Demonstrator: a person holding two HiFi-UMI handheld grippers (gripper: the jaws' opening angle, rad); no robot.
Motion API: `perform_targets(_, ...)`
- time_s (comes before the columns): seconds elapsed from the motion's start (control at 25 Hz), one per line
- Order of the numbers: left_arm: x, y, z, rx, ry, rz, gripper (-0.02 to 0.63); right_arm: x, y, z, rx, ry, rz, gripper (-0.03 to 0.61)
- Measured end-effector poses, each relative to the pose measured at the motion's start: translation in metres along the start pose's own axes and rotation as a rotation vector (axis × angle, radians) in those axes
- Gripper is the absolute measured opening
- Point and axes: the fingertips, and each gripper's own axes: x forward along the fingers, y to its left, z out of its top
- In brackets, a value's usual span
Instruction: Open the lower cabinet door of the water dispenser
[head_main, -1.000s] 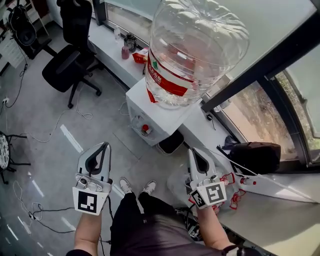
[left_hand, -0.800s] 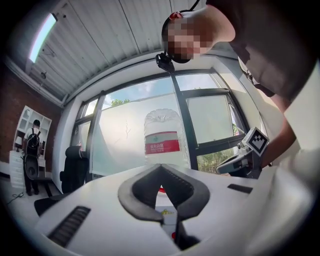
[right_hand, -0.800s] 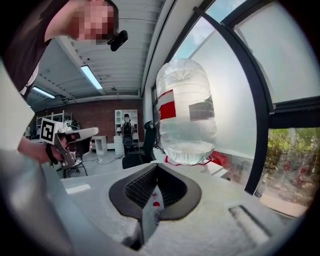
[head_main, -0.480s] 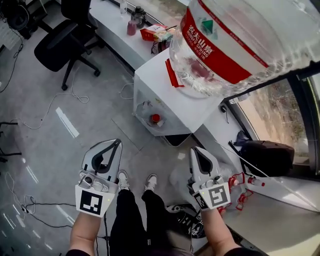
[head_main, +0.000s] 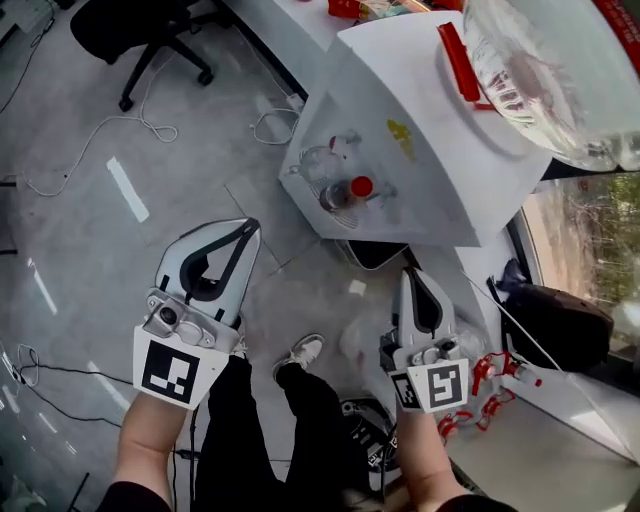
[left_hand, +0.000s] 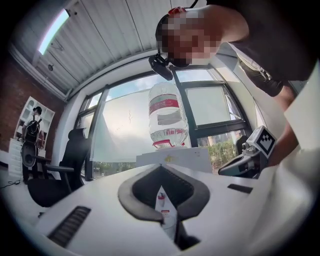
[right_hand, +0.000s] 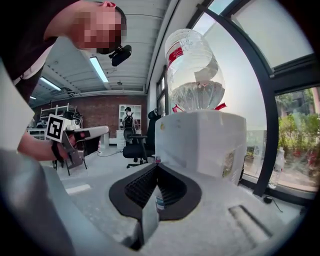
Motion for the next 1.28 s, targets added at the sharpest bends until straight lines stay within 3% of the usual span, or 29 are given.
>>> perform_targets(0.28, -0.006, 0.005, -0.073, 0.047, -0.030, -0.006, 0.008, 0.026, 0.000, -0.095, -0.021, -0.017, -0.003, 0.005)
perform_targets(0.64, 0.011, 0.000, -0.172, 0.023, -0.060, -0.015, 0.008, 0.047, -0.008, -0.179, -0.053, -0.025, 0.027, 0.005)
perform_targets(0.84, 0.015, 0.005, -0.226, 0.063, -0.064, -0.038, 0.008, 0.057, -0.023, -0.238, -0.052, -0.009, 0.029, 0.005)
perform_targets(1.04, 0.018, 0.013, -0.271, 0.092, -0.070, -0.003, 0.008, 0.067, -0.039, -0.275, -0.066, -0.077, -0.001, 0.005)
perform_targets(1.28, 0.015, 0.005, -0.312, 0.104, -0.119, -0.021, 0.008, 0.069, -0.059, -0.321, -0.029, -0.068, -0.020, 0.005)
